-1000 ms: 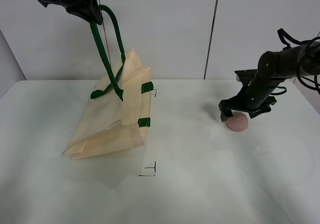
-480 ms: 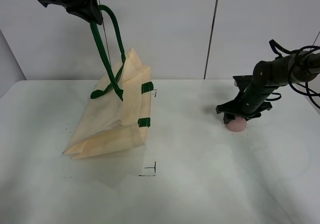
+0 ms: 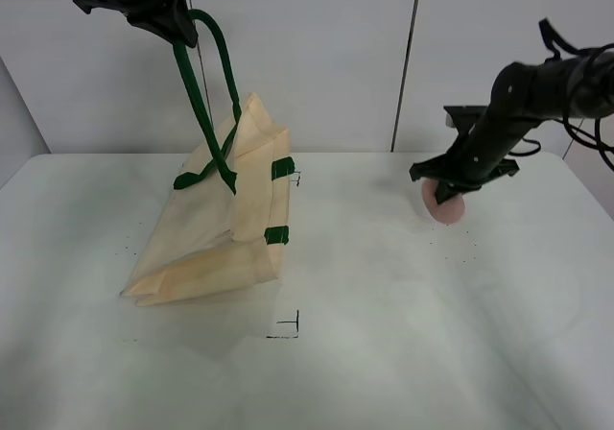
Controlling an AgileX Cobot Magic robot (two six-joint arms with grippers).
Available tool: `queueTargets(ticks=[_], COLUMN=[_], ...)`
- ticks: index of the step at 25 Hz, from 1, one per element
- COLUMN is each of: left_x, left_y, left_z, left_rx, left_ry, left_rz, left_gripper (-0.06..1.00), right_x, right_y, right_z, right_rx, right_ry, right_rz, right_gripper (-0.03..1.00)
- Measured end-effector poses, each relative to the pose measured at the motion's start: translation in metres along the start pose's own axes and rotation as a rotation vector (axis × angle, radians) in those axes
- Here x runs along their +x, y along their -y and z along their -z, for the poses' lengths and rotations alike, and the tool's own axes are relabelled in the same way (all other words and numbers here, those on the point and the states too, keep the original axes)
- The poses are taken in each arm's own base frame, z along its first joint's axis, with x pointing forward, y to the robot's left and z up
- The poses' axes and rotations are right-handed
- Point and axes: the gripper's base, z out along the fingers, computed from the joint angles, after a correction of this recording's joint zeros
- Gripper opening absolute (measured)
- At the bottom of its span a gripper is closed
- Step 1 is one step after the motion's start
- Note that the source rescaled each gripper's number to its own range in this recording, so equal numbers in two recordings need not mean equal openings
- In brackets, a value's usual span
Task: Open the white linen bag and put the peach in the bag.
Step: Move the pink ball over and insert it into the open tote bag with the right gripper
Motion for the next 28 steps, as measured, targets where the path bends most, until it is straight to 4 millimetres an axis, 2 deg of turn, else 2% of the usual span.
queueTargets(ticks=[6,8,11,14,17,21,28], left_x=[0.000,0.000,0.000,0.001,0.001,0.002,0.002], left_y=[0.000,0.000,0.000,0.000,0.001,0.001,0.001], left_z=[0.005,0.005,0.006,0.007,0.010,0.011,0.011], left_rx=[0.002,0.002,0.002,0.002,0.002,0.002,0.002], left_ry=[0.010,0.009,0.011,0.010,0.014,0.017,0.017], left_rz=[-0.003,-0.003,-0.003,-0.008,-0.010,-0.011,-0.011], left_gripper=[0.00,0.00,0.00,0.00,0.00,0.00,0.00], right_x=[-0.041,-0.047,-0.050,-0.045,-0.038,-0.033,-0.028], right_y=[-0.065,-0.093,-0.133,-0.169,-0.190,-0.197,-0.205], right_z=[0.054,0.064,0.070,0.060,0.031,-0.010,-0.047], right_rx=[-0.217,-0.279,-0.349,-0.412,-0.436,-0.449,-0.575], right_ry=[0.151,0.207,0.287,0.311,0.280,0.240,0.247], right_rz=[0.146,0.203,0.284,0.365,0.402,0.380,0.368], right_gripper=[0.00,0.00,0.00,0.00,0.00,0.00,0.00])
